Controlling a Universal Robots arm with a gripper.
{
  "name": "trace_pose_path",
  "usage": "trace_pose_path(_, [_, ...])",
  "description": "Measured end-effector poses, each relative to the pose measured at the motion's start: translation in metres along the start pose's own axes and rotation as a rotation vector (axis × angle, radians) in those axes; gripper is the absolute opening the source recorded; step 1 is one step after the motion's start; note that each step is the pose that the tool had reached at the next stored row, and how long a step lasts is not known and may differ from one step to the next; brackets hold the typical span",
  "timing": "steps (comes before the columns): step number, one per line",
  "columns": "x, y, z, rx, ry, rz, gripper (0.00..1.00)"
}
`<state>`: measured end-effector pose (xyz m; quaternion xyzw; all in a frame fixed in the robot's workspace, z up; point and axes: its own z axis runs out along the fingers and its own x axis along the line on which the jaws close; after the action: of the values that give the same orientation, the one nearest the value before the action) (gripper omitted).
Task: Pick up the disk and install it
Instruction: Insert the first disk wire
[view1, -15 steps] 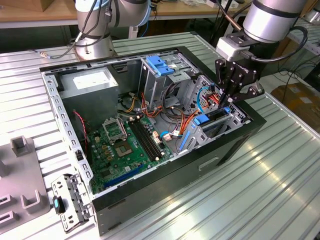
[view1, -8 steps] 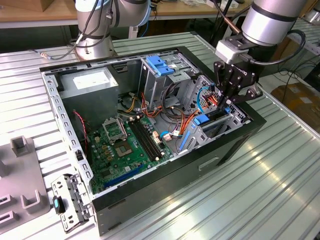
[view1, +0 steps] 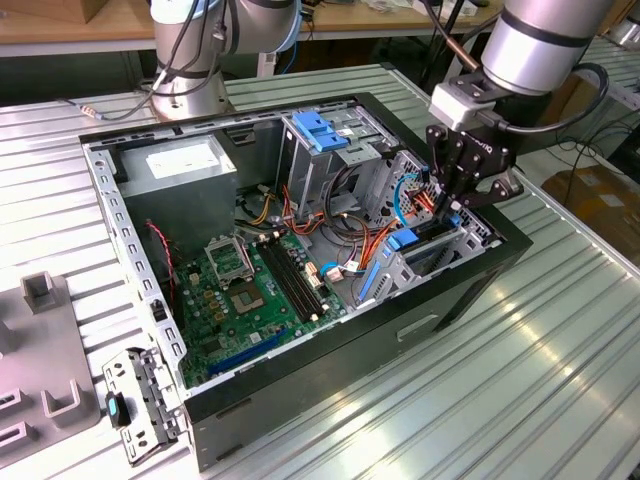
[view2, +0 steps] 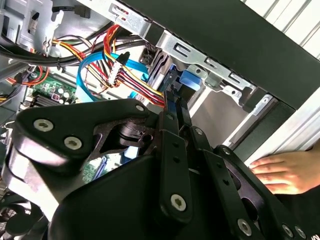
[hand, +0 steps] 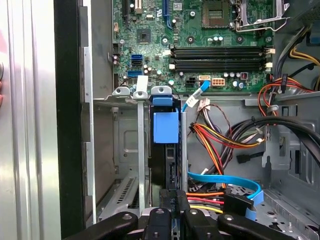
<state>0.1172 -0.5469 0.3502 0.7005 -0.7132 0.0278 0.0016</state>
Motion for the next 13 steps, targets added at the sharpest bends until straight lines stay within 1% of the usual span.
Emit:
trace_pose_path(6, [-0.0001, 0.0001, 0.0017, -0.0005, -0.0008, -0.005, 0.16])
trace_pose_path(9, [-0.0001, 0.0002, 0.0034, -0.0027, -0.0003, -0.007, 0.16])
trace_pose_path(13, [-0.0002, 0.0003, 0.0051, -0.0036, -0.0008, -0.008, 0.16])
